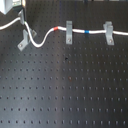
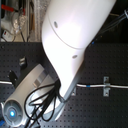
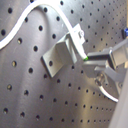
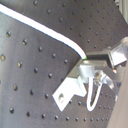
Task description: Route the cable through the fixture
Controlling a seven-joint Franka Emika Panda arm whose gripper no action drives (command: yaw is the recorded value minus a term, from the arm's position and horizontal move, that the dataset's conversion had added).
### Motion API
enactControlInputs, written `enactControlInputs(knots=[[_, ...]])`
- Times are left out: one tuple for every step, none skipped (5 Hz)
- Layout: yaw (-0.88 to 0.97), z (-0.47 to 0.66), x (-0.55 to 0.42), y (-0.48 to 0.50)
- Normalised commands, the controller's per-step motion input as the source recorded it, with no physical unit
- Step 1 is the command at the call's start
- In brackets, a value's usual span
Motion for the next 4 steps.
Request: enactControlInputs(knots=[[0.07,0.28,-0.14,0.184],[0.08,0.36,-0.153,0.1],[0.07,0.36,-0.184,0.159],[0.01,0.35,-0.185,0.468]])
